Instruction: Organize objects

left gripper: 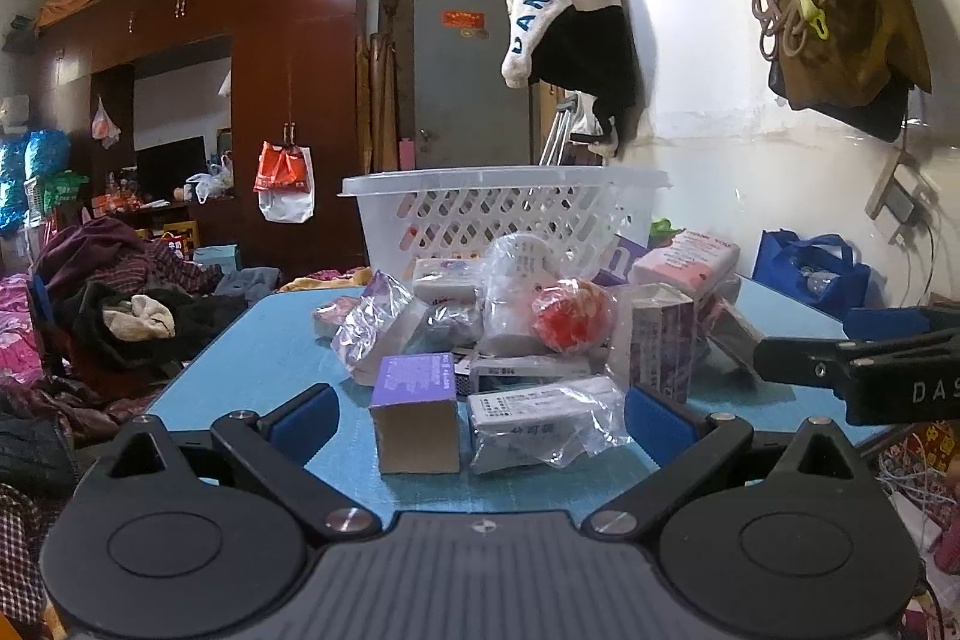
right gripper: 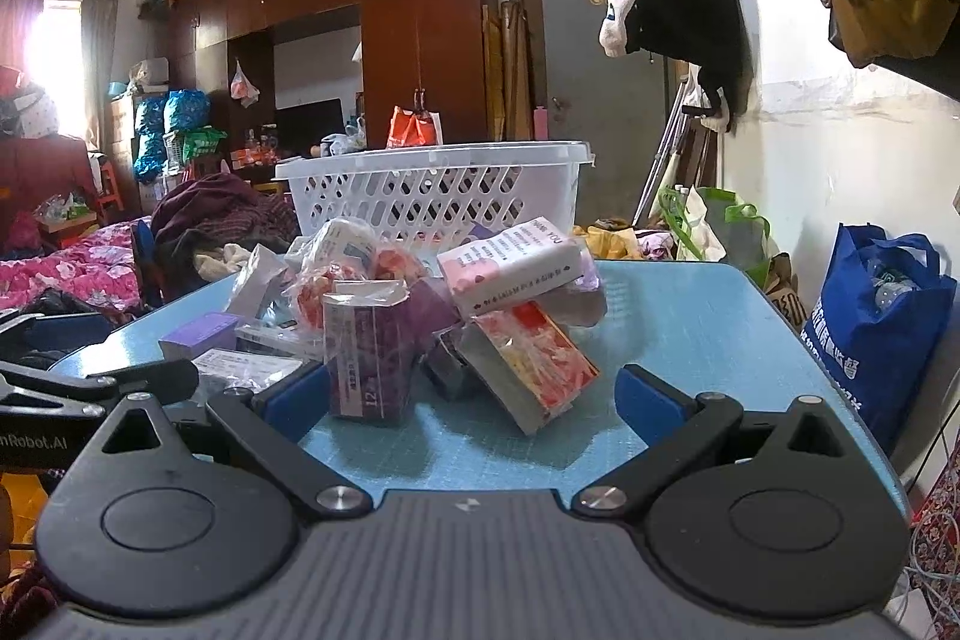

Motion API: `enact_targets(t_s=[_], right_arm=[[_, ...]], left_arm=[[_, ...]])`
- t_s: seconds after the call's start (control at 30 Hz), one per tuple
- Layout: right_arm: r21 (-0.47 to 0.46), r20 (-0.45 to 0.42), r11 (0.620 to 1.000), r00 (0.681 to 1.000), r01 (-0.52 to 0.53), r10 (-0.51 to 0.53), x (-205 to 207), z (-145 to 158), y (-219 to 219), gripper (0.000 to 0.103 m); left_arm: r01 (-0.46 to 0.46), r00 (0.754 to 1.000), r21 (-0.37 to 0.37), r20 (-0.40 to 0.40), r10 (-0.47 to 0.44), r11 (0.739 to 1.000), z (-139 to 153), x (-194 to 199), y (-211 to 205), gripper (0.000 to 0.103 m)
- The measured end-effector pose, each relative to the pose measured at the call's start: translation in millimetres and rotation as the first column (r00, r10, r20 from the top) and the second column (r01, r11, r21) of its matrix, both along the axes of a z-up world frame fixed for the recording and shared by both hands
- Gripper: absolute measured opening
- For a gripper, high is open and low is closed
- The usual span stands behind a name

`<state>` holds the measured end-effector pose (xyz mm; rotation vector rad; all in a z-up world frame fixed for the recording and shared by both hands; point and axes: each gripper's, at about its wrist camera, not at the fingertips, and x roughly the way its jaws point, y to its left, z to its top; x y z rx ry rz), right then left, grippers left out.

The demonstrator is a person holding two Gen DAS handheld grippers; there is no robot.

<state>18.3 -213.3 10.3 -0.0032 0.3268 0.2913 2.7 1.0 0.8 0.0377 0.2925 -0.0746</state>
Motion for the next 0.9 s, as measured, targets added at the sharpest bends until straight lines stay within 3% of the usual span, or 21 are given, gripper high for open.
enact_targets(t_s=[0.9], right_arm=[[0.023, -0.013, 0.999, 0.999, -0.041, 0.041, -0.1, -1.1, -0.7, 0.103]], left_arm=[[0.003, 1.000, -0.011, 0.006, -0.003, 1.000, 0.3, -0.7, 1.7, 0.103]])
